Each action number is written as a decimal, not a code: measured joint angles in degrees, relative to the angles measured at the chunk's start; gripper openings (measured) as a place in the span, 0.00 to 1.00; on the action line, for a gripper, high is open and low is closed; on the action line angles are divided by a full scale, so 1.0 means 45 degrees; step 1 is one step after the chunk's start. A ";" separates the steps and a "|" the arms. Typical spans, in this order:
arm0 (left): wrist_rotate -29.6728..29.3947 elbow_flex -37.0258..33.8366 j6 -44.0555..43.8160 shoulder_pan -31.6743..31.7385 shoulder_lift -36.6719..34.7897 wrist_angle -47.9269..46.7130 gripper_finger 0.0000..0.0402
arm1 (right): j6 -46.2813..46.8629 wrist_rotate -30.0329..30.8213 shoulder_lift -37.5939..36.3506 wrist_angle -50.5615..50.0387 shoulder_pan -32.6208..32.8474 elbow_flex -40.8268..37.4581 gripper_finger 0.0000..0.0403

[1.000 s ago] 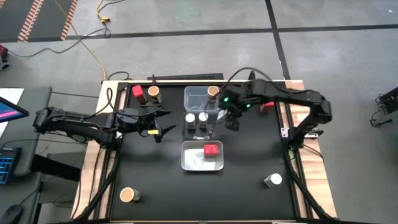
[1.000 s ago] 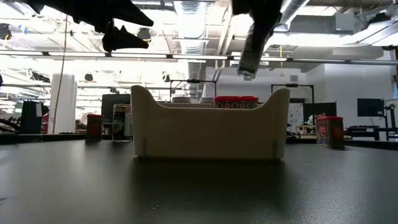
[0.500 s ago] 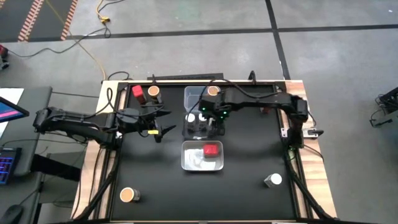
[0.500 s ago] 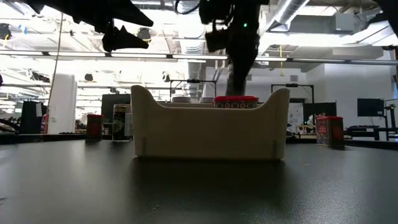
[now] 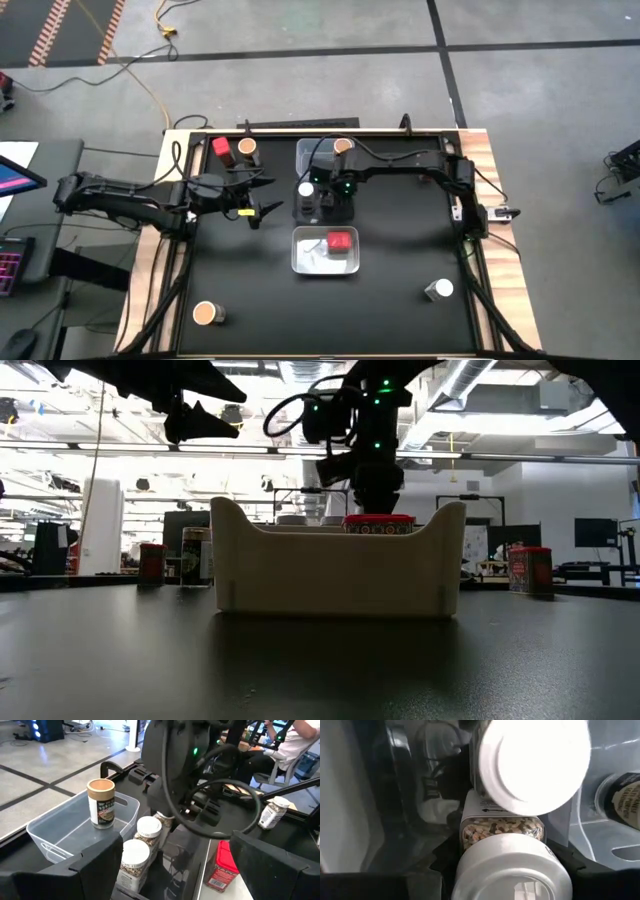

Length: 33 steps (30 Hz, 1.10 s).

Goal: Sort spices by type
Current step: Put the top white seasoning bottle into the black transparent bin aligned with the other white seasoning bottles

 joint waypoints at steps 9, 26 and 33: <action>0.0000 0.0000 0.0000 0.0000 0.0000 0.0000 0.88 | -0.0675 0.0137 0.0060 0.1005 -0.0209 -0.0034 0.55; 0.0003 0.0000 0.0000 0.0000 0.0003 0.0000 0.88 | -0.1287 0.0095 0.0069 0.0612 -0.0201 -0.0044 0.59; 0.0005 0.0000 -0.0019 0.0000 0.0000 -0.0004 0.88 | -0.1282 -0.0154 0.0069 0.0617 -0.0365 -0.0044 0.60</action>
